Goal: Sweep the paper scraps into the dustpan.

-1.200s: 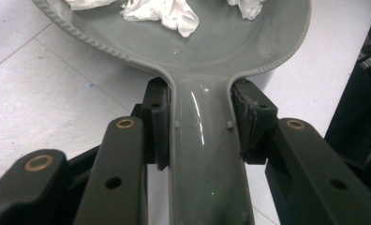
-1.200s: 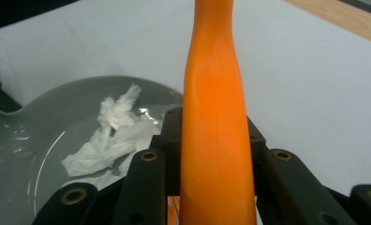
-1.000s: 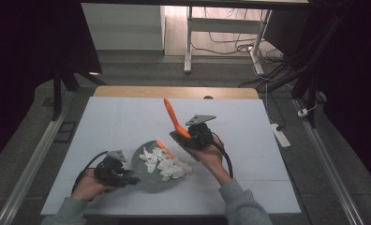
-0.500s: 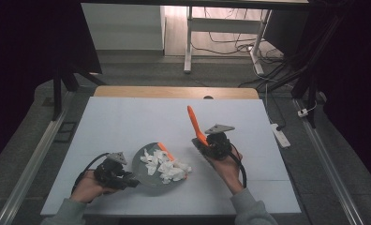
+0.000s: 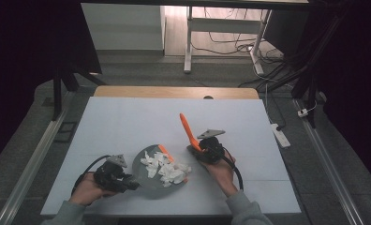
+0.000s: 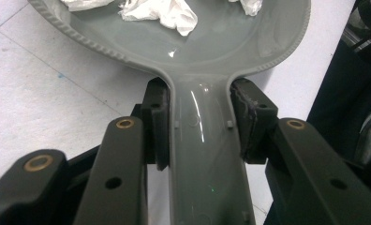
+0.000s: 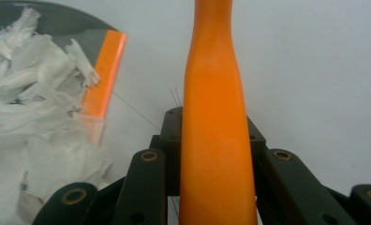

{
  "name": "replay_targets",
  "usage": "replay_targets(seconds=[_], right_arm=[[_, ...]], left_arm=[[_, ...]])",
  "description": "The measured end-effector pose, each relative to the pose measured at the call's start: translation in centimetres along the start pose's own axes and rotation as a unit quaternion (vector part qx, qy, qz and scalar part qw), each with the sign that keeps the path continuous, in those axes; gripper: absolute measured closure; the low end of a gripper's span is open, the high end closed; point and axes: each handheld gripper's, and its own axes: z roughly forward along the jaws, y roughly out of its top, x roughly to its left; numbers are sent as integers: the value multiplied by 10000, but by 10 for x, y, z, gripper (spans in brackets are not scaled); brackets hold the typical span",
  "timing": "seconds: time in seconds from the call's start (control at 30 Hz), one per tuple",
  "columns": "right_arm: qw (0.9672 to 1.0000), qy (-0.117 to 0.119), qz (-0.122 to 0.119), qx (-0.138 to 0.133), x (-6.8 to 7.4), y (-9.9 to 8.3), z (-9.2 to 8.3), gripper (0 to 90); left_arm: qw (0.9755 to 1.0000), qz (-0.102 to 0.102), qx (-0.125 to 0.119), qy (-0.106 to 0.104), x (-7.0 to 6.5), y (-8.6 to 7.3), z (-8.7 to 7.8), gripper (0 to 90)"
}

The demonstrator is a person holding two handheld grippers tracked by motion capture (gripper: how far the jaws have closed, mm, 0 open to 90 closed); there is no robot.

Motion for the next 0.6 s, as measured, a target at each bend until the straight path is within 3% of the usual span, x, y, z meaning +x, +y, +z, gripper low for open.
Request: replay_targets(seconds=[0.4, 0.6], right_arm=[[9997, 194, -127, 100, 22, 3, 7, 707], [9996, 217, -131, 77, 25, 4, 9, 707]], left_arm=[[10000, 5, -1, 9, -4, 1, 2, 610], [10000, 14, 11, 5, -5, 2, 3, 611]])
